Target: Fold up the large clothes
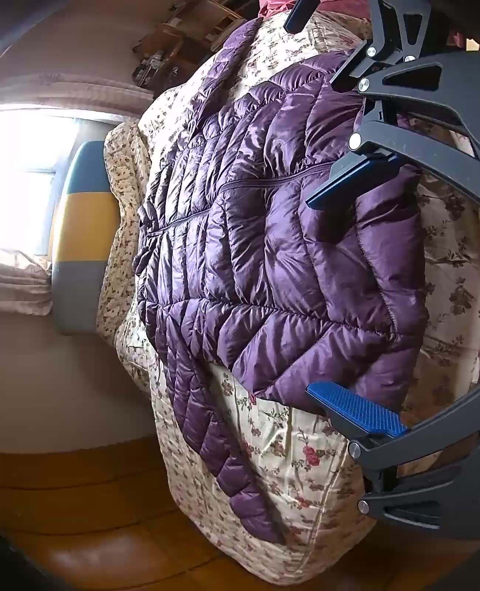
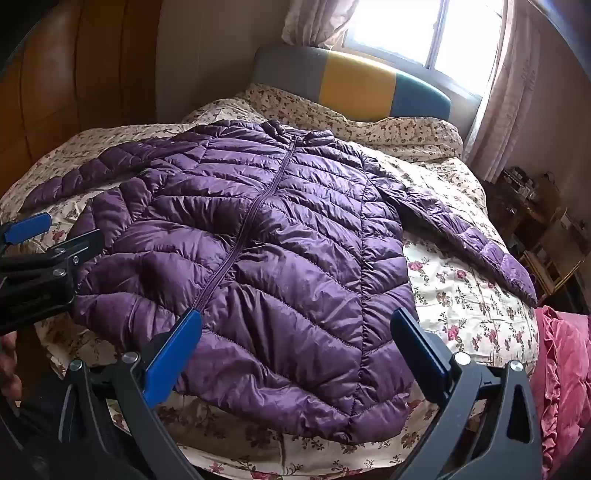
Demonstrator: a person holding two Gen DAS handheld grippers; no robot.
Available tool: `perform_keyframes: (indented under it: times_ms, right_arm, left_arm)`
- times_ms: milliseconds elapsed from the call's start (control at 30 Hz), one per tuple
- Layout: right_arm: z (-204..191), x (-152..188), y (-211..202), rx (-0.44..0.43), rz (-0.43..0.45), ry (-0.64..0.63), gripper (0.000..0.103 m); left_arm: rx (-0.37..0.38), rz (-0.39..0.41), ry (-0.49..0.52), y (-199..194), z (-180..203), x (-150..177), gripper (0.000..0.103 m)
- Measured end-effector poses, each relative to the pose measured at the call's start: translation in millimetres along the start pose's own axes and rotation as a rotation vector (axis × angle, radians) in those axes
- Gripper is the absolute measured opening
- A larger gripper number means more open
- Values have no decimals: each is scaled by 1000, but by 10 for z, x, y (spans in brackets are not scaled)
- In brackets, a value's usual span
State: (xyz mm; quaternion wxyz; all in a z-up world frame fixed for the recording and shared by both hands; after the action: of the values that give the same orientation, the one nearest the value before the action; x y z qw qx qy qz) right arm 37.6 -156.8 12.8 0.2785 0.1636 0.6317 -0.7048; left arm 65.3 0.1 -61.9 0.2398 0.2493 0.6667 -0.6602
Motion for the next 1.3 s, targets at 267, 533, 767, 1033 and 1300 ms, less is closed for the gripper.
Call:
perform_keyframes:
  times_ms: [267, 533, 767, 1033, 1300]
  right_arm:
    - [4, 2, 15, -1, 3, 4, 101]
    - [-6, 9, 23, 2, -3, -1, 101]
    - [-4, 7, 11, 5, -4, -2, 101]
    - [44, 33, 62, -3, -10, 22, 101]
    - [67, 36, 78, -7, -13, 34, 101]
  left_arm:
    - [4, 2, -2, -9, 0, -3, 93]
    - [16, 1, -11, -42, -18, -12, 93]
    - [13, 7, -10, -16, 17, -10, 93]
    - [12, 12, -8, -9, 3, -19, 93]
    - [6, 17, -7, -28, -8, -41, 93]
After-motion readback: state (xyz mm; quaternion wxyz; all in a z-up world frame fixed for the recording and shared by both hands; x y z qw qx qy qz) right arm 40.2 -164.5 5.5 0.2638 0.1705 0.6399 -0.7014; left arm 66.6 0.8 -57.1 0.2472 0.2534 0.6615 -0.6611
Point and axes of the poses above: each gripper's, at about its wrist camera, not at the fingertips, and y roughly the way its jaws point, z to its right, x to its underside, the point moved 9 cm from there along y, roughly the way its jaws point, and after that the axes turned 6 degrees about -z, right-handed, at the moved point
